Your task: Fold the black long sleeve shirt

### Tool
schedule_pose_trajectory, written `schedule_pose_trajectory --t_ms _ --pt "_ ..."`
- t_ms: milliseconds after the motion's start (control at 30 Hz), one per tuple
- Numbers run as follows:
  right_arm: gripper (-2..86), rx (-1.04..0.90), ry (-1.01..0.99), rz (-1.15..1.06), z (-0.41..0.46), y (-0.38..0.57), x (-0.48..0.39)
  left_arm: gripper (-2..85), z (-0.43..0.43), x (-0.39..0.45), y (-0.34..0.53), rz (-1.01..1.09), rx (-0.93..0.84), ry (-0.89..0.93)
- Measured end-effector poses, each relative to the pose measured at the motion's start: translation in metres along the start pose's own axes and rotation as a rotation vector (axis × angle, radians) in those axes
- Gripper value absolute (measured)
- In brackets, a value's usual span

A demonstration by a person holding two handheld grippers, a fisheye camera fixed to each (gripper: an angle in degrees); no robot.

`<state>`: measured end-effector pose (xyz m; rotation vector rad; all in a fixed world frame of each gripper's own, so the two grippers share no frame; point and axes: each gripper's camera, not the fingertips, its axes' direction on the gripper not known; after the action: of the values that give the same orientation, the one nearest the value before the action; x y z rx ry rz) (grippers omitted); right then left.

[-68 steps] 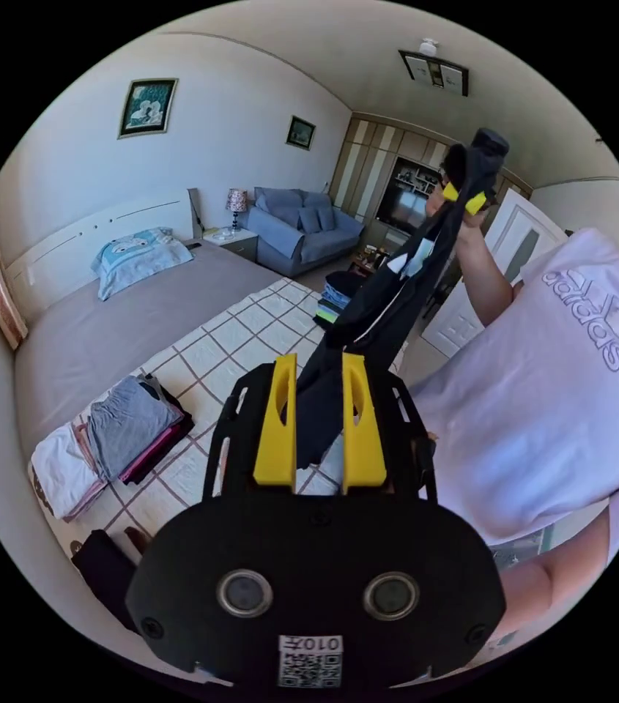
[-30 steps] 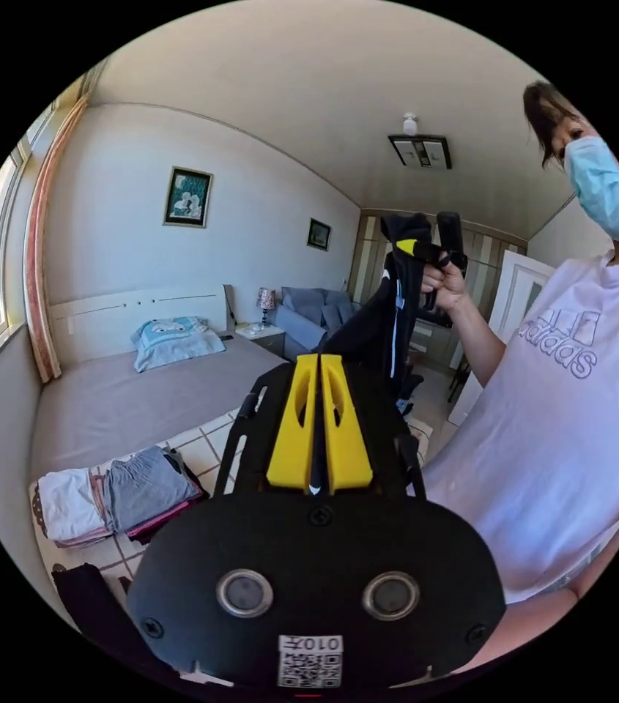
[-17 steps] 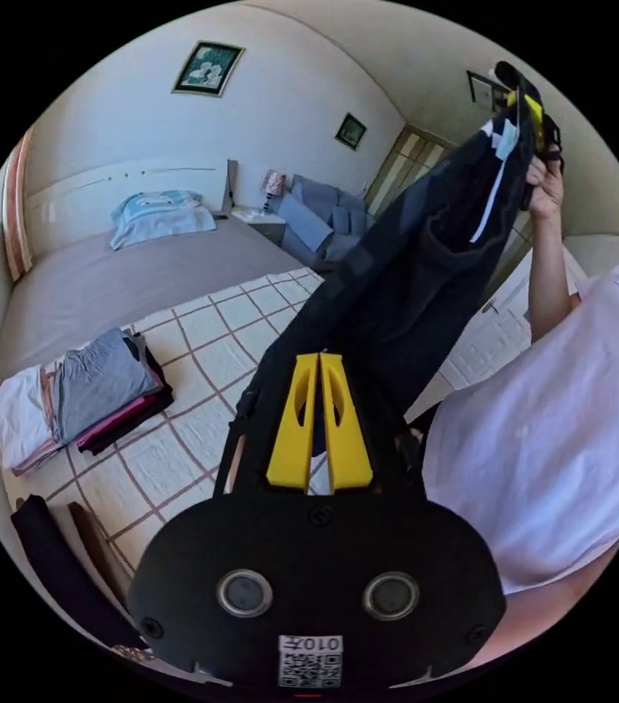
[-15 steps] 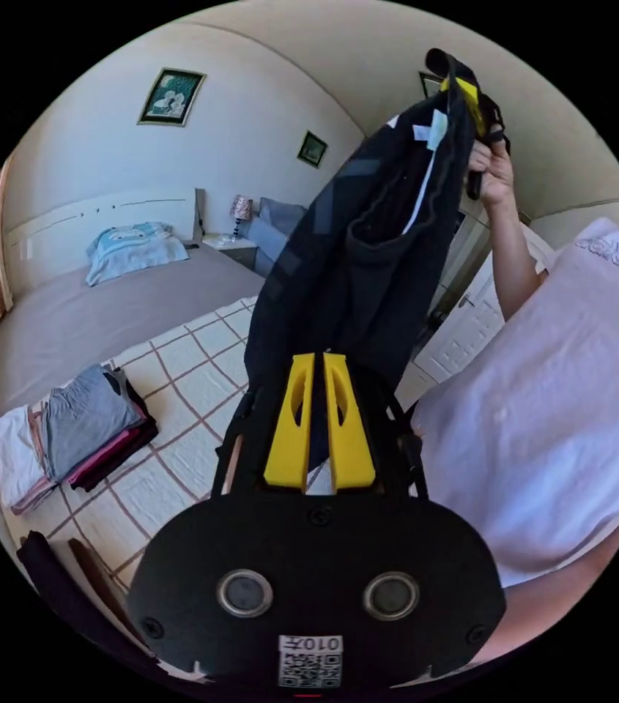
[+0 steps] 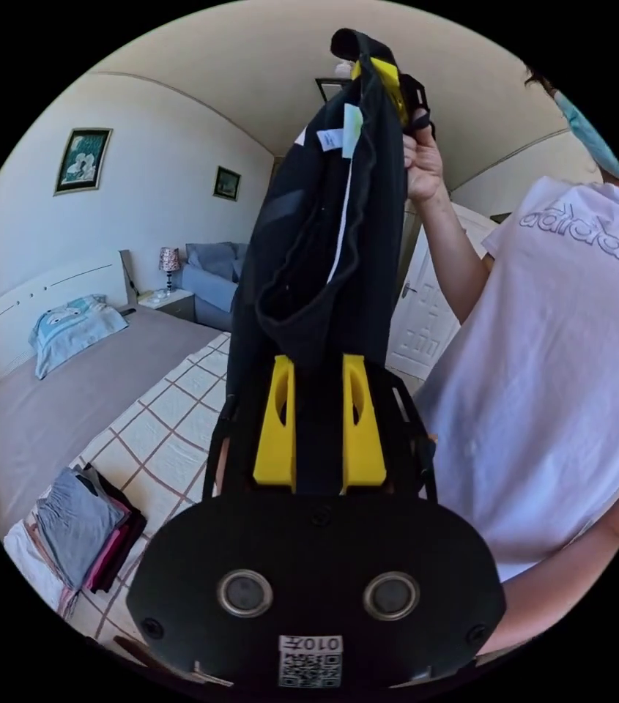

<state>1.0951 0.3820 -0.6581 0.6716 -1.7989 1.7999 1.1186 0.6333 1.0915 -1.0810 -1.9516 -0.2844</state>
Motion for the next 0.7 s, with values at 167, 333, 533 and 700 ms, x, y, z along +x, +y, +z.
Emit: schedule_pose_trajectory --t_ms 167,333,533,700 --pt "6.0 0.008 -0.03 0.013 0.007 0.005 0.008 8.8 -0.013 -0.015 0.009 -0.048 0.111 0.196" --pt "6.0 -0.016 -0.005 -0.007 0.016 0.006 0.009 3.8 0.005 -0.028 0.031 -0.16 0.07 0.235" --pt "6.2 0.022 0.024 0.056 0.01 0.025 0.026 0.4 -0.015 -0.028 0.063 -0.238 0.085 0.162" --pt "6.7 0.021 0.116 0.147 0.005 0.065 0.058 -0.2 -0.088 -0.026 0.069 -0.242 0.055 0.019"
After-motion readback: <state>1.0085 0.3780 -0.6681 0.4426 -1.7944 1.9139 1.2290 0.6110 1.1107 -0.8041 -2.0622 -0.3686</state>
